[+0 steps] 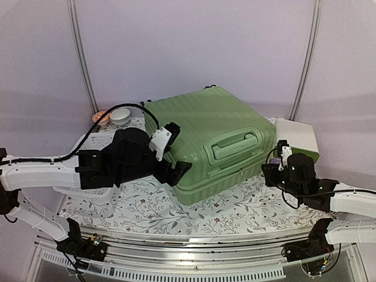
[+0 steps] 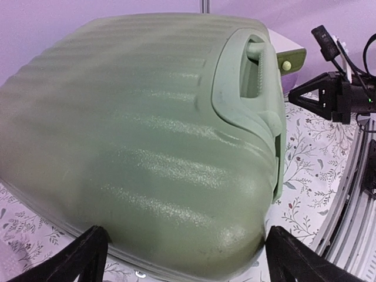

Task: Open, take out, and arrange the luggage
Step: Unzip the zipper of the luggage, then adjust the luggage at the center of the board.

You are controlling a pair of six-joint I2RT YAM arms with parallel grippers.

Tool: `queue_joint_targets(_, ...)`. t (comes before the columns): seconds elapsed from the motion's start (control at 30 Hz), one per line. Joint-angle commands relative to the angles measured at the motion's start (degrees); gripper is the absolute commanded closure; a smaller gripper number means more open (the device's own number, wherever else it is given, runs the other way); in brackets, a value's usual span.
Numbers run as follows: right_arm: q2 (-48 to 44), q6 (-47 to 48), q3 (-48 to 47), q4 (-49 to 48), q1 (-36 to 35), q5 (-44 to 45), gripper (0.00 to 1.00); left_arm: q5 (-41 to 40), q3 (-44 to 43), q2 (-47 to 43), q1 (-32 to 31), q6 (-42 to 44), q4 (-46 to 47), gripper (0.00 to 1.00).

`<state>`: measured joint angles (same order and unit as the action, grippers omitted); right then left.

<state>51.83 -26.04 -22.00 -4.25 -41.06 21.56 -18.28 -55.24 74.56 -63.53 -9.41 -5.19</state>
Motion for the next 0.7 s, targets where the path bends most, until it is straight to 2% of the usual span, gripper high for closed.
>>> queue_joint_targets(0.0, -1.7, 1.3, -5.6, 7.5, 1.7, -0.9, 0.82, 2.1, 0.9, -1.3, 0.6, -4.1, -0.4, 0.04)
queue_joint_targets(0.07, -1.8, 1.4, -8.5, 10.0, 3.0, -1.4, 0.82, 3.4, 1.5, -2.4, 1.9, -6.2, -0.1, 0.04)
queue_joint_targets(0.17, -2.1, 2.3, -12.7, 14.0, 4.9, -3.8, 0.71, 7.6, 2.9, -4.3, 5.4, -9.6, 0.1, 0.03)
queue_joint_targets(0.23, -2.7, 3.2, -16.0, 16.9, 6.3, -5.0, 0.60, 10.7, 3.9, -5.7, 8.2, -12.0, 0.2, 0.03)
queue_joint_targets(0.3, -3.4, 4.1, -19.4, 18.8, 7.7, -6.4, 0.39, 13.1, 4.7, -7.2, 10.4, -13.6, 0.4, 0.03)
queue_joint_targets(0.33, -3.6, 4.9, -21.0, 19.5, 8.6, -7.9, 0.24, 13.9, 5.1, -7.7, 11.4, -14.4, 0.4, 0.03)
queue_joint_targets(0.43, -1.6, 6.2, -26.7, 22.3, 13.8, -15.0, 0.03, 16.6, 5.8, -9.0, 15.1, -16.8, 0.4, 0.02)
queue_joint_targets(0.47, -0.3, 6.3, -28.5, 23.1, 15.6, -17.8, 0.00, 17.5, 6.1, -9.4, 16.3, -17.6, 0.8, 0.02)
queue_joint_targets(0.67, 10.0, 3.8, -37.6, 25.3, 24.8, -33.3, 0.01, 23.1, 6.6, -9.5, 22.9, -21.9, 3.2, 0.02)
